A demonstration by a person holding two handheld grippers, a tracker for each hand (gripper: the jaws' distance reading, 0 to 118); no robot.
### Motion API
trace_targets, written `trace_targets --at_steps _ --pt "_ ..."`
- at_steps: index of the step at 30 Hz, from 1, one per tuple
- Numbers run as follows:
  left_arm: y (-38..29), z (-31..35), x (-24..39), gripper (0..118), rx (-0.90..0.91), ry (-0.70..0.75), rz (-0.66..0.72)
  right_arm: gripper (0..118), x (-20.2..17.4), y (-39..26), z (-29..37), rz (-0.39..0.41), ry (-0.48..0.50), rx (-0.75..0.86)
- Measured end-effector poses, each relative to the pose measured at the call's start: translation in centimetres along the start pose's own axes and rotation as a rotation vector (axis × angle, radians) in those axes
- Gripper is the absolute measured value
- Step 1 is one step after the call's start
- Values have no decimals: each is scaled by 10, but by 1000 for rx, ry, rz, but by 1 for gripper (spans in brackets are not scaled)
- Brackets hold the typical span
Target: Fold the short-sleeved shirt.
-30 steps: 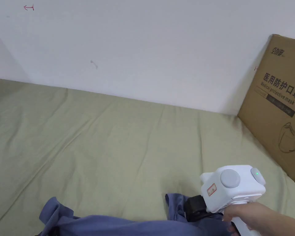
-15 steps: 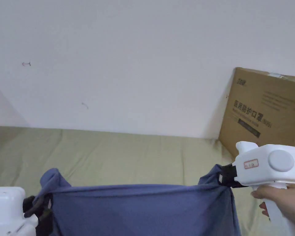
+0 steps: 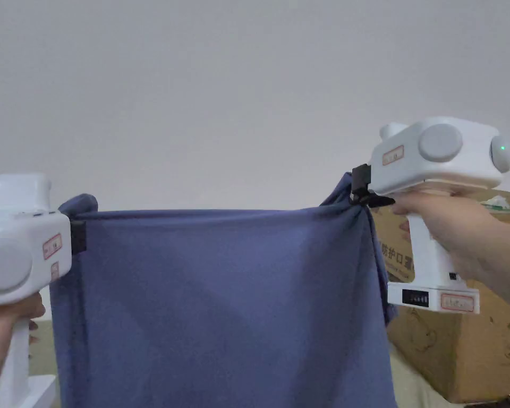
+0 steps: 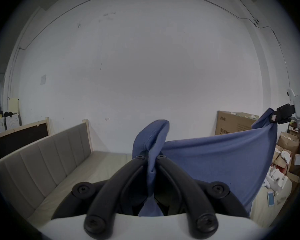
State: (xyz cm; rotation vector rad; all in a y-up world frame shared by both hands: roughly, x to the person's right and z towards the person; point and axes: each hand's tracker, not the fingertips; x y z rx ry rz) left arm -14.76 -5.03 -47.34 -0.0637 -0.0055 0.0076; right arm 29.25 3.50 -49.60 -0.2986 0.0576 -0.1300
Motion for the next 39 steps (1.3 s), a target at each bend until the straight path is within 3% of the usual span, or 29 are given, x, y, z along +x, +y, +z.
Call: trace_targets --at_steps 5,8,15,18,22,25,28,32,34,36,39 --pt "59 -41 16 4 67 36 -25 1 -14 70 -13 6 -46 165" --pt "81 -62 24 4 128 50 -13 1 -25 100 -19 61 -98 241" --pt "68 -96 44 4 231 99 -7 1 -32 109 -46 131 -202 348" --pt "33 -110 53 4 185 84 -23 1 -31 67 -64 179 -234 309" --pt "-58 -126 63 4 -51 48 -54 1 -12 -45 -103 203 -216 202" --pt "-154 -115 66 4 -251 -12 -16 1 21 -154 -128 94 -154 11" --pt "-247 -86 68 4 -491 -47 -19 1 54 -270 -132 25 -159 -222" --pt "-339 -18 62 4 -755 -108 7 1 74 -393 -85 63 -121 -493" --pt "-359 25 60 4 -787 -129 91 1 76 -427 -52 101 -70 -552" --pt "-365 66 59 4 -804 -157 118 1 74 -441 -9 93 -34 -562" --pt "-350 120 58 4 -777 -205 43 1 72 -442 59 128 -19 -535"
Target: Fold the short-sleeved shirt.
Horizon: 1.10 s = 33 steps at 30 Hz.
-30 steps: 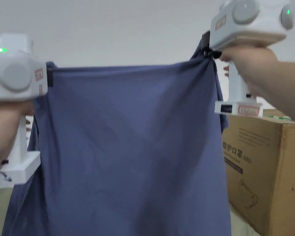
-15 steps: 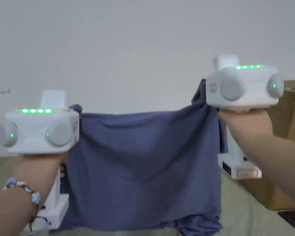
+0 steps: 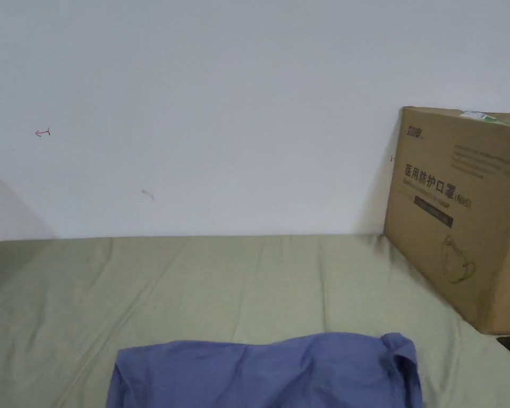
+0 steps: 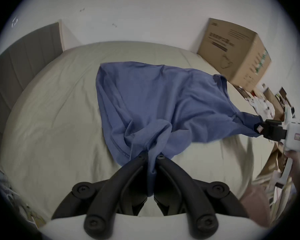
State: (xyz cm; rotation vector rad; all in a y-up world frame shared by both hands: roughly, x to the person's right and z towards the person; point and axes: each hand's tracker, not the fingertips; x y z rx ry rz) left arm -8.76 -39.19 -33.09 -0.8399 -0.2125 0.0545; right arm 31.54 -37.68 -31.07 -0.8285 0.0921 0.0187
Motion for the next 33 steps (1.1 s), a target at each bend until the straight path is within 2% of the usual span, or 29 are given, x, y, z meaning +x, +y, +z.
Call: trace_targets --at_steps 3,7,10,12,13,14,15,16,17,19,20,21,26,28,29,30,31,32,33 --pt "-13 48 -4 4 -15 -31 5 1 -2 -27 61 -11 30 -13" --pt "-23 77 -15 4 -56 -35 77 1 -1 -40 99 -72 27 -66" --pt "-22 63 -24 4 -70 -42 99 1 6 -37 82 -144 94 -111" --pt "-18 41 -26 5 -99 -18 121 1 7 -31 53 -128 88 -124" --pt "-15 30 -28 7 -107 -22 125 2 10 -28 35 -123 74 -148" --pt "-14 20 -30 15 -119 -20 138 7 11 -25 19 -123 47 -179" --pt "-12 14 -32 32 -129 -27 146 21 13 -23 8 -123 55 -179" --pt "-11 7 -32 32 -134 -29 154 21 16 -22 1 -134 78 -169" --pt "-9 5 -34 39 -134 -21 174 29 17 -20 -4 -147 67 -165" --pt "-7 9 -36 95 -135 -1 184 91 16 -15 -2 -172 41 -168" --pt "-7 17 -36 115 -114 2 190 110 14 -13 4 -177 57 -152" --pt "-5 26 -37 118 -44 3 198 118 12 -11 14 -175 79 -100" --pt "8 60 -41 116 -10 -3 180 118 -3 3 57 -194 60 42" --pt "14 84 -39 115 109 -53 176 116 -14 9 83 -191 113 167" --pt "15 98 -38 110 206 -78 165 114 -21 10 97 -183 140 274" --pt "14 115 -37 89 341 -87 146 108 -27 10 112 -187 150 403" --pt "12 130 -34 59 456 -68 119 96 -33 12 122 -172 159 473" --pt "9 145 -30 23 544 11 81 69 -39 15 131 -174 164 538" --pt "9 152 -26 1 590 73 55 18 -46 17 136 -181 166 579"
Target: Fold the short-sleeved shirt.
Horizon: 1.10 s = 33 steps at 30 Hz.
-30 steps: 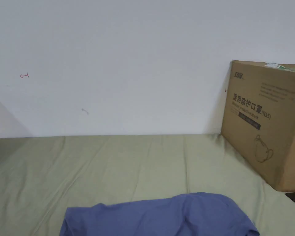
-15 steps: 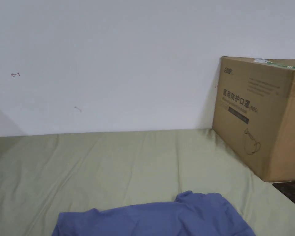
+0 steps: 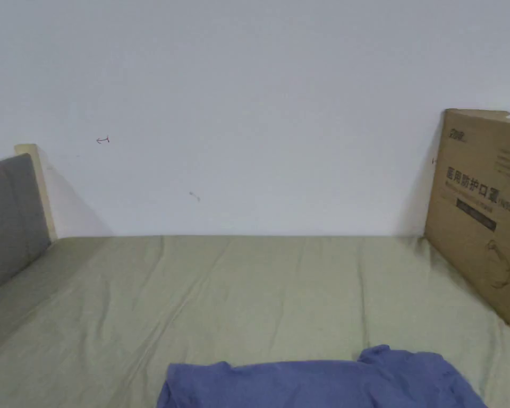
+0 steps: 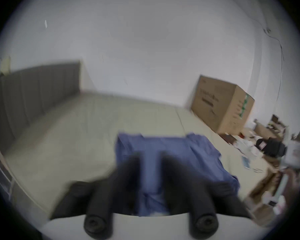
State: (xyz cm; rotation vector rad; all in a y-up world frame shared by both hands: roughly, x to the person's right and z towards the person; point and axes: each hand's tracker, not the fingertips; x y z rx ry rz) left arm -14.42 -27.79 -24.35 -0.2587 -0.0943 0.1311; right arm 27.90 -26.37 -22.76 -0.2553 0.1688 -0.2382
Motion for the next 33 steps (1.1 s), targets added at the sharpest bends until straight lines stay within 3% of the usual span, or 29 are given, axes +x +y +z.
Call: trace_targets --at_steps 1,4,6,11,14,15,17,18,19,23,24,25,26,27,28,29,30,31,33 --pt "5 6 0 0 48 66 -49 0 -7 4 -1 -18 -1 37" --pt "19 -2 -6 0 66 -18 42 0 -13 13 -12 -87 8 56" --pt "36 -33 -17 1 -22 -15 34 0 -13 17 -22 -102 20 34" --pt "53 -198 -72 1 -401 -63 83 0 -1 13 -52 -105 6 -16" --pt "34 -287 -93 14 -527 -26 38 0 0 4 -73 -53 -12 -69" --pt "24 -313 -95 40 -565 2 22 0 2 0 -79 -45 -11 -86" --pt "2 -355 -102 109 -645 47 20 0 5 -7 -92 -50 -9 -114" --pt "-8 -366 -105 117 -678 56 29 0 6 -10 -97 -56 -7 -131" --pt "-18 -381 -107 112 -645 71 38 0 9 -13 -103 -60 -6 -153" --pt "-47 -432 -111 111 -708 139 -16 0 18 -22 -120 -70 -9 -205" --pt "-55 -438 -112 102 -716 137 -27 0 21 -24 -122 -71 -10 -216" --pt "-67 -443 -110 78 -760 73 -53 0 23 -26 -125 -69 -16 -225" --pt "-83 -443 -100 76 -811 30 -139 0 25 -28 -127 -66 -23 -232" --pt "-80 -437 -91 73 -690 59 -304 0 27 -30 -130 -63 -27 -241" --pt "-70 -439 -89 62 -659 56 -372 0 30 -31 -131 -61 -28 -250" --pt "-67 -440 -85 45 -672 32 -389 0 33 -31 -134 -56 -26 -257" --pt "-65 -438 -83 14 -678 28 -364 0 38 -29 -139 -48 -22 -259" --pt "-57 -409 -75 2 -670 29 -360 0 45 -25 -144 -37 -17 -252" --pt "-44 -391 -75 2 -624 40 -387 0 67 -11 -162 -25 -30 -224"
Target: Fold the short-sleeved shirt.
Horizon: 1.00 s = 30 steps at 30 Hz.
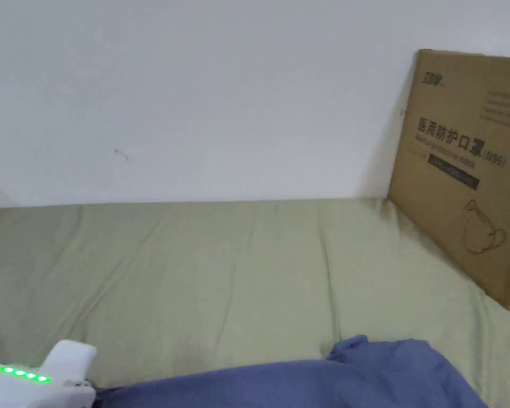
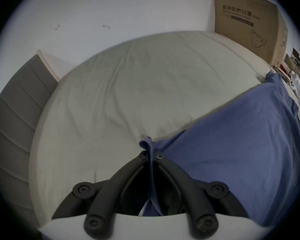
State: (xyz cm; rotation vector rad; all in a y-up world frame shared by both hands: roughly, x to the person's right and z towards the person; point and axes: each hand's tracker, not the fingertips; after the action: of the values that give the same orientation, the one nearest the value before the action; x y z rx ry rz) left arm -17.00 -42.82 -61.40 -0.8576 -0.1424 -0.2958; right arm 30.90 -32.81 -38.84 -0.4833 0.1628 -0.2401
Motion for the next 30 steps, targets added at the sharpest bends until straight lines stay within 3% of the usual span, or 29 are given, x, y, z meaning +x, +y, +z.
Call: trace_targets --at_steps 3,4,5,6,7,8,9,10,12,16,18,19,20,21,23,24,27,30 --pt "-4 29 -14 2 114 -45 102 3 49 37 -48 -62 -54 -58" --pt "-5 41 -19 2 140 -32 134 15 67 50 -73 -75 -72 -99" --pt "-8 50 -24 2 154 -25 156 46 83 63 -98 -81 -79 -164" --pt "-10 64 -19 2 163 -28 165 103 97 73 -124 -101 -79 -232" --pt "-11 68 -20 2 160 -31 161 118 108 80 -148 -109 -111 -293" --pt "-14 72 -21 2 158 -28 159 116 117 85 -173 -98 -163 -384" --pt "-16 75 -21 2 157 -22 159 116 124 89 -189 -101 -215 -364" --pt "-18 76 -20 2 153 -21 161 116 129 93 -213 -143 -214 -357" --pt "-22 73 -21 2 120 -37 180 116 149 89 -257 -154 -230 -503" --pt "-34 50 -31 2 77 -45 199 111 168 79 -308 -181 -318 -573" --pt "-39 47 -25 2 52 -46 199 88 164 75 -321 -118 -308 -674" --pt "-42 44 -24 2 35 -52 193 87 152 74 -318 0 -351 -696" --pt "-43 41 -22 2 21 -53 183 86 143 76 -315 82 -316 -699" --pt "-44 39 -21 2 13 -54 177 75 138 79 -313 115 -277 -727" --pt "-49 31 -29 2 6 -58 177 32 120 81 -299 138 -238 -750" --pt "-49 33 -30 2 9 -61 183 2 113 80 -293 140 -198 -755" --pt "-54 46 -32 2 25 -72 225 2 97 81 -265 92 -82 -728" --pt "-51 69 -37 2 65 -81 240 2 92 100 -217 -17 -85 -536"
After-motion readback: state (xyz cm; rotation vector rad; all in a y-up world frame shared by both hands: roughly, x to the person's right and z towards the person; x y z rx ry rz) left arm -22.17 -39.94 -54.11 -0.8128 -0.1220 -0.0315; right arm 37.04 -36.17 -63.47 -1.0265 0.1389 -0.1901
